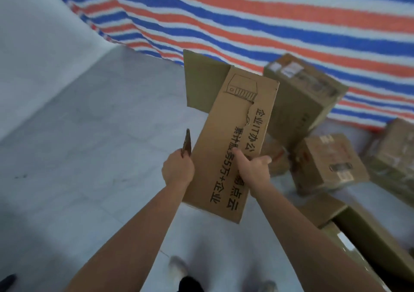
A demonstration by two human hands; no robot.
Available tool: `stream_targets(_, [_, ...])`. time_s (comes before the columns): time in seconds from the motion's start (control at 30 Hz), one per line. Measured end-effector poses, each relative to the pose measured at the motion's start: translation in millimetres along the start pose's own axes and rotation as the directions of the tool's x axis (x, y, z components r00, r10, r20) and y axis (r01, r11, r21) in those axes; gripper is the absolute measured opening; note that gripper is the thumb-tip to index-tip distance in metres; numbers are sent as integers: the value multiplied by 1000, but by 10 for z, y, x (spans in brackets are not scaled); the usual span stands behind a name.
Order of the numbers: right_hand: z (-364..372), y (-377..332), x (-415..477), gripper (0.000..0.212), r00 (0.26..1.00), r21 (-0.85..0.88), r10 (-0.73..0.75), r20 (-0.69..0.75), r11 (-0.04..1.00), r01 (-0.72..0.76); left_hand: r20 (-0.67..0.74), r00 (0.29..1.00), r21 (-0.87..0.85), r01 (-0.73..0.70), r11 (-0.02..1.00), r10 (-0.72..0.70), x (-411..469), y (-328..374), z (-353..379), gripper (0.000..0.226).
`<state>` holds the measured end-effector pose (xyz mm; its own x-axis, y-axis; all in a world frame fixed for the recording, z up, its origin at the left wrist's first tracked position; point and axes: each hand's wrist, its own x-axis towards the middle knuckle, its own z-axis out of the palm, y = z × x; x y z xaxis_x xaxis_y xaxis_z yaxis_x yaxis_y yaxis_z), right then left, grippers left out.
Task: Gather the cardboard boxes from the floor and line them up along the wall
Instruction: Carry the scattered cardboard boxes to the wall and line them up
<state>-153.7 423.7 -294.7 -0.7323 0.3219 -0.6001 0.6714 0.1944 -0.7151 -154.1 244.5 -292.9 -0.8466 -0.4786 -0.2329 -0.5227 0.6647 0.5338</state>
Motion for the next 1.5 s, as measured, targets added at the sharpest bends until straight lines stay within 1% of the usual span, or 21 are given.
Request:
stream_targets(0.07, [530,-364,-248,103,994,-61,-109,25,992,110,-70,998,-26,0,1000,-2,260,-231,-568,32])
stream_targets(0.1, [879,-560,-408,110,983,-81,-179,48,980,182,-104,994,-38,6,999,-10,423,-414,-928,31])
stream_targets(0.17, [1467,-851,-668,108,962,-73,-253,101,962,261,-167,986,-47,10,999,-18,722,-752,-1506,30])
stream_targets(0.3, [2625,-1295,-1115,109,926,20,-289,244,956,293,-285,957,-56,35,998,-50,1222,-1453,-2556,29])
stream_targets(0.37, [3150,-1484,-1327,100,900,50,-316,299,947,316,-336,939,-65,52,997,-71,1417,-1786,-3029,28])
stream_targets(0.43, [3671,-1683,-1512,94,885,28,-314,343,945,324,-376,921,-66,87,994,-105,1612,-2127,-3474,29])
stream_targets(0.5, [4111,-1888,-1597,103,871,29,-330,362,939,344,-402,907,-57,110,992,-124,1814,-2397,-3815,29])
stream_targets(0.53, [4318,-1992,-1626,105,867,19,-330,373,937,348,-410,901,-56,128,990,-140,1924,-2529,-3955,29])
stream_targets(0.6, [4855,-2215,-1643,98,849,-27,-331,412,927,375,-419,885,-82,187,979,-204,2223,-2856,-4233,28])
stream_targets(0.67, [5320,-2419,-1623,96,833,-68,-328,445,915,397,-415,871,-107,240,965,-263,2534,-3156,-4416,28])
stream_targets(0.77, [6162,-2728,-1539,100,776,-107,-336,533,883,456,-427,833,-137,324,936,-351,3064,-3603,-4695,28])
stream_targets(0.83, [6836,-2989,-1494,107,727,-118,-317,609,870,478,-458,786,-148,392,908,-414,3456,-3892,-4975,29])
stream_targets(0.87, [7028,-3091,-1523,106,708,-124,-300,639,868,480,-464,771,-155,415,897,-437,3566,-3984,-5082,29])
stream_targets(0.9, [7380,-3252,-1563,105,678,-126,-280,680,866,484,-478,742,-167,449,878,-470,3755,-4148,-5283,29])
stream_targets(0.97, [7874,-3509,-1698,108,630,-126,-251,735,862,490,-494,697,-194,495,847,-520,3989,-4381,-5634,28])
stream_targets(1.03, [8320,-3764,-1862,117,569,-105,-231,789,862,496,-525,652,-208,524,826,-546,4168,-4620,-5990,26])
stream_targets(1.1, [8775,-3982,-2060,119,515,-110,-204,832,850,515,-557,597,-218,566,795,-577,4290,-4885,-6331,26])
stream_targets(1.17, [9259,-4136,-2264,114,482,-134,-165,860,840,526,-571,548,-254,590,766,-611,4396,-5202,-6632,27])
stream_targets(1.27, [9975,-4299,-2524,100,455,-151,-135,880,829,538,-573,510,-310,590,745,-642,4604,-5693,-7011,28])
stream_targets(1.4, [10959,-4378,-2845,85,424,-157,-142,894,788,595,-568,481,-348,595,724,-668,4962,-6442,-7452,27])
stream_targets(1.5, [11785,-4455,-3137,80,400,-158,-139,906,766,624,-547,479,-353,612,708,-687,5318,-7166,-7874,27])
